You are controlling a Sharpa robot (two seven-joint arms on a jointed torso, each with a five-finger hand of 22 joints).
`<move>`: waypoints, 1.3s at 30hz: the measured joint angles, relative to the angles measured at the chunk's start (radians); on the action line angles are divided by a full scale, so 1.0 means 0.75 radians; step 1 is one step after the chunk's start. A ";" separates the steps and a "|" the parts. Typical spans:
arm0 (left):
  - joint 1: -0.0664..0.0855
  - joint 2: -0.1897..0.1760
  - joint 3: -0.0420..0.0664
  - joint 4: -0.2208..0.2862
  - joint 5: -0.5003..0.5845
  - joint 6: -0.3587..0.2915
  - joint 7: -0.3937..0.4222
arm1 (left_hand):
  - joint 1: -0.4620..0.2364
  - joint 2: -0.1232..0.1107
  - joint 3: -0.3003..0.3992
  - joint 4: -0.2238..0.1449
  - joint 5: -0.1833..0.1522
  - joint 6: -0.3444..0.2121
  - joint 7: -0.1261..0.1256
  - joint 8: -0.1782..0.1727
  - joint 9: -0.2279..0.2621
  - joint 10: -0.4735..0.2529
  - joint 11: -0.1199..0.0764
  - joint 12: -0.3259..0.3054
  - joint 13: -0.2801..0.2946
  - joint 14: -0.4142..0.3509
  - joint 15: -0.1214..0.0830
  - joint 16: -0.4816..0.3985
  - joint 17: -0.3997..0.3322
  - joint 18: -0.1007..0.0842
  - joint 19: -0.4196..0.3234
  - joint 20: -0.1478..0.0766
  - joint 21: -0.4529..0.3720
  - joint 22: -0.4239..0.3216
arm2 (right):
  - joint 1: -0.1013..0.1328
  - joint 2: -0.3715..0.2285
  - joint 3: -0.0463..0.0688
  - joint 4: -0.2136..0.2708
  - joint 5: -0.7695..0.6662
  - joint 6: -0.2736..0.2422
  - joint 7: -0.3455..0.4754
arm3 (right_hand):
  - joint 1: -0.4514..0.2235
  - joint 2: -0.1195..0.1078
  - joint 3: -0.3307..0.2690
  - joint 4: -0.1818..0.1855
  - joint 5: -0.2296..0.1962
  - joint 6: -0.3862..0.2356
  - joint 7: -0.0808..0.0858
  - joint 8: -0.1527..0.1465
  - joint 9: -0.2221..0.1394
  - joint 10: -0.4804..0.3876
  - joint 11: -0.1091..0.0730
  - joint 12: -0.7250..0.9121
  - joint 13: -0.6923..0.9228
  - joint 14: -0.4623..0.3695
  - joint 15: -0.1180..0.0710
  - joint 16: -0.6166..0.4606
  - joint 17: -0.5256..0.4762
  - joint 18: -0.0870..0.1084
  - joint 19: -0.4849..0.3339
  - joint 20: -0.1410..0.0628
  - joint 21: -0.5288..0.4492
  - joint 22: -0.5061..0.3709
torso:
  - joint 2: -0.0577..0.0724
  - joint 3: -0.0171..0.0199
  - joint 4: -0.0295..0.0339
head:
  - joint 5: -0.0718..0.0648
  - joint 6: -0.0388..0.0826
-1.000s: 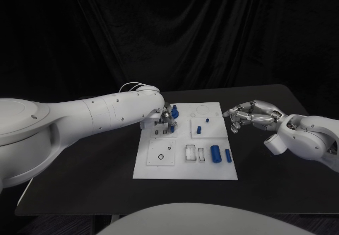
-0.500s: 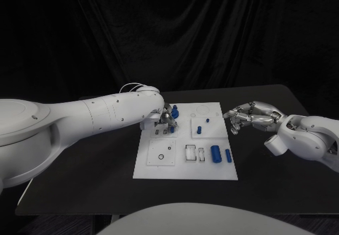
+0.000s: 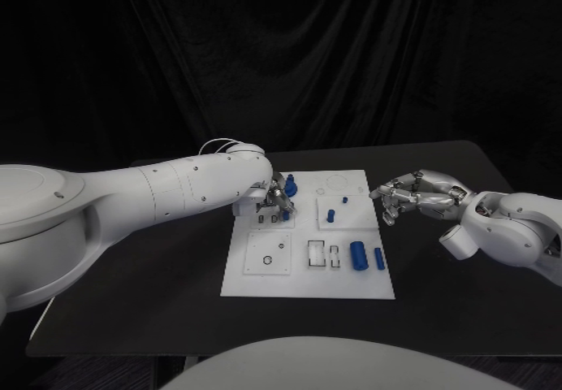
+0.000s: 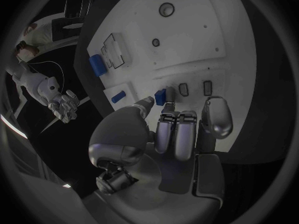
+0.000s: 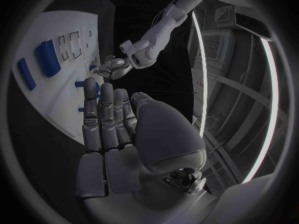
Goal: Assemble the parts on the task board
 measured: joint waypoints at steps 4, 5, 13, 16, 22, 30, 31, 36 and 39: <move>0.000 0.000 0.000 0.000 0.000 0.006 -0.001 | 0.013 0.004 0.009 -0.017 0.019 0.000 0.000 -0.012 0.005 0.000 0.000 0.000 0.000 0.002 0.002 0.000 0.000 0.000 0.000 0.000 -0.007 -0.003 | 0.000 0.001 0.000 -0.001 0.000 0.005 -0.008 | 0.000 0.000 0.000 0.000 0.000 0.000 0.000 0.000 0.000 0.000 0.000 0.000 -0.002 0.000 0.000 0.000 -0.001 0.000 0.000 0.000 0.000 0.000 | 0.000 0.0004 0.0003 | -0.003 0.000; 0.000 0.000 0.000 0.000 0.000 0.007 -0.001 | 0.027 0.007 0.015 -0.030 0.023 0.000 0.000 -0.021 0.007 0.000 0.000 0.000 0.000 0.002 0.002 0.000 0.000 0.000 -0.003 0.003 -0.009 -0.003 | 0.000 0.001 0.000 -0.001 0.000 0.006 -0.009 | 0.000 0.000 0.000 0.000 0.000 0.000 0.000 0.000 0.000 0.000 0.000 0.000 -0.003 0.000 0.000 0.000 -0.002 0.000 0.000 0.000 0.000 -0.001 | 0.000 0.0004 0.0003 | -0.003 0.000; 0.000 -0.002 0.000 0.002 0.000 0.020 -0.004 | 0.051 0.008 0.080 -0.105 0.096 0.014 -0.004 -0.043 0.031 0.000 0.000 0.000 0.000 0.002 0.002 0.000 0.000 0.000 -0.005 0.005 -0.015 -0.002 | -0.002 0.004 0.000 -0.009 -0.001 0.017 -0.025 | 0.000 0.000 0.000 0.000 0.000 -0.005 0.005 0.005 0.000 -0.010 0.000 -0.005 -0.011 -0.011 0.002 0.000 -0.009 0.000 -0.005 0.005 -0.008 -0.003 | -0.001 0.0000 -0.0006 | 0.001 0.000; 0.000 -0.002 0.000 0.002 0.000 0.025 -0.004 | 0.055 0.004 0.124 -0.138 0.173 0.024 -0.005 -0.053 0.045 0.000 0.000 0.000 0.000 0.002 0.002 0.000 0.000 0.000 -0.008 0.002 -0.022 -0.001 | -0.003 0.005 0.000 -0.012 -0.001 0.022 -0.031 | 0.000 0.000 0.000 0.000 0.000 -0.005 0.005 0.005 0.000 -0.010 0.000 -0.005 -0.012 -0.014 0.005 0.000 -0.010 0.000 -0.005 0.005 -0.011 -0.003 | -0.001 -0.0004 -0.0014 | 0.001 0.000; 0.000 -0.003 0.001 -0.002 0.000 0.026 -0.004 | 0.029 -0.021 0.258 -0.188 0.319 0.042 -0.008 -0.063 0.091 0.000 0.000 -0.005 0.000 0.002 0.002 0.000 0.000 0.000 -0.007 -0.003 -0.029 0.010 | -0.005 0.006 0.000 -0.015 -0.001 0.033 -0.042 | 0.000 0.000 0.004 0.004 0.000 -0.005 0.005 0.005 0.000 -0.015 0.005 -0.005 -0.016 -0.014 0.005 0.000 -0.012 0.000 -0.005 0.005 -0.011 -0.005 | -0.001 -0.0005 -0.0010 | 0.000 0.000; -0.001 -0.014 0.000 -0.002 0.000 0.019 -0.002 | -0.016 -0.040 0.346 -0.224 0.416 0.065 -0.021 -0.019 0.212 -0.001 -0.011 -0.005 0.000 0.002 -0.009 0.000 0.000 0.000 0.007 -0.017 -0.029 0.035 | -0.009 0.006 0.000 -0.019 -0.012 0.051 -0.057 | 0.000 0.000 0.004 0.004 0.000 -0.005 0.005 0.005 0.000 -0.015 0.005 -0.009 -0.021 -0.023 0.006 0.000 -0.018 0.000 -0.010 0.010 -0.019 -0.007 | -0.001 -0.0010 -0.0006 | 0.006 0.000; -0.001 -0.016 0.000 -0.001 0.000 0.017 -0.002 | -0.018 -0.042 0.360 -0.232 0.421 0.065 -0.021 -0.011 0.225 0.001 -0.013 -0.005 0.000 0.002 -0.009 0.000 0.000 0.000 0.010 -0.020 -0.029 0.038 | -0.009 0.006 0.000 -0.019 -0.014 0.053 -0.059 | 0.000 0.000 0.004 0.004 0.000 -0.005 0.005 0.005 0.000 -0.015 0.005 -0.010 -0.022 -0.023 0.006 0.000 -0.018 0.000 -0.010 0.010 -0.019 -0.007 | -0.001 -0.0010 -0.0008 | 0.007 0.000; -0.002 -0.041 0.000 0.019 0.000 -0.006 -0.001 | -0.028 -0.042 0.363 -0.230 0.435 0.061 -0.024 0.009 0.281 -0.001 -0.020 -0.005 0.000 0.002 -0.018 0.000 0.000 0.000 0.015 -0.024 -0.029 0.045 | -0.010 0.005 0.000 -0.020 -0.023 0.065 -0.066 | 0.000 0.000 0.004 0.004 -0.002 -0.005 0.005 0.008 0.000 -0.022 0.007 -0.010 -0.028 -0.028 0.011 0.000 -0.023 0.000 -0.014 0.005 -0.024 -0.010 | -0.001 -0.0012 -0.0010 | 0.010 0.000; -0.002 -0.066 0.000 0.040 0.000 -0.027 -0.001 | -0.045 -0.043 0.382 -0.237 0.426 0.057 -0.029 0.009 0.296 -0.001 -0.020 -0.005 0.000 0.002 -0.018 0.000 0.000 0.000 0.017 -0.027 -0.029 0.049 | -0.011 0.003 0.000 -0.020 -0.027 0.070 -0.070 | 0.000 0.000 0.004 0.004 -0.006 -0.005 0.005 0.010 0.000 -0.024 0.005 -0.010 -0.029 -0.030 0.008 0.000 -0.024 0.000 -0.017 0.008 -0.024 -0.011 | -0.001 -0.0012 -0.0010 | 0.013 0.000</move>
